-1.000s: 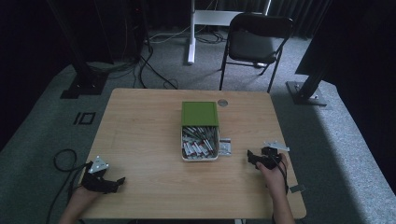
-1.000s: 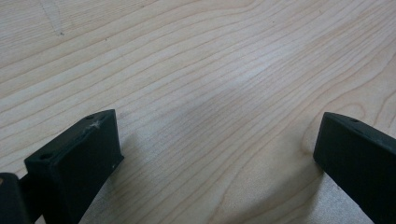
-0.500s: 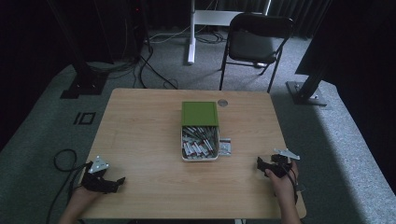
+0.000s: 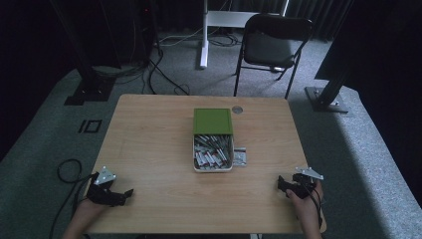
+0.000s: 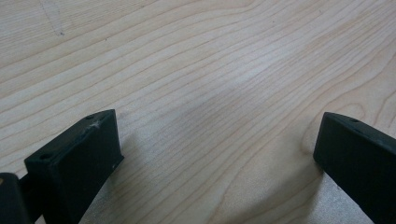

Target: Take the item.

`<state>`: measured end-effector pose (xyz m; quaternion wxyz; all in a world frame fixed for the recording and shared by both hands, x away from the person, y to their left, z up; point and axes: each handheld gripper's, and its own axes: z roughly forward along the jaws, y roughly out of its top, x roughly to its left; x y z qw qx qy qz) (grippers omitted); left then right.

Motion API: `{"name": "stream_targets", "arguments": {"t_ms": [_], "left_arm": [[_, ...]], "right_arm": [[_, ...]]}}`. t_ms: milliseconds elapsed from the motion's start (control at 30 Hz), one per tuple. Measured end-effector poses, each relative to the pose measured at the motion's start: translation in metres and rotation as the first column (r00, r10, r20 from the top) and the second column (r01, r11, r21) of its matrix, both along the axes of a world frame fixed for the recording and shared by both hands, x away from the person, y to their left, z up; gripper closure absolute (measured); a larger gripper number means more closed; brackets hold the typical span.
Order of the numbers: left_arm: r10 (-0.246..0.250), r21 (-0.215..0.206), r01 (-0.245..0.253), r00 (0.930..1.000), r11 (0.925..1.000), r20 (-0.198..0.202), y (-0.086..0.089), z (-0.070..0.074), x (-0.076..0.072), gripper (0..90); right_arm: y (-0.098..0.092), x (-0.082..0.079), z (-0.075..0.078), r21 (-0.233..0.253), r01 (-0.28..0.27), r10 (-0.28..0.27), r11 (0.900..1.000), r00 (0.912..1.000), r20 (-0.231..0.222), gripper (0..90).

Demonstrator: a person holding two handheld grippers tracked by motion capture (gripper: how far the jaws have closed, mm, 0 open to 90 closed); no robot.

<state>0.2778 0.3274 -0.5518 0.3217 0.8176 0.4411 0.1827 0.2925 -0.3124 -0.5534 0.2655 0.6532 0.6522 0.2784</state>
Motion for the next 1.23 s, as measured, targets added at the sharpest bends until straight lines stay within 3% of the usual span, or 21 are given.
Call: {"name": "stream_targets", "arguments": {"t_ms": [300,1233], "left_arm": [[0.000,0.000,0.000,1.0000,1.0000,0.001,0.0000,-0.0001,0.0000,1.4],[0.000,-0.001,0.000,1.0000,1.0000,0.001,0.0001,-0.0001,0.0000,1.4]], "right_arm": [[-0.0028,-0.0051,-0.0042,0.002,0.021,-0.021,1.000,0.9995,0.023,13.4],[-0.0024,-0.0039,-0.0044,0.004,0.009,-0.009,1.000,0.9998,0.019,11.4]]}}
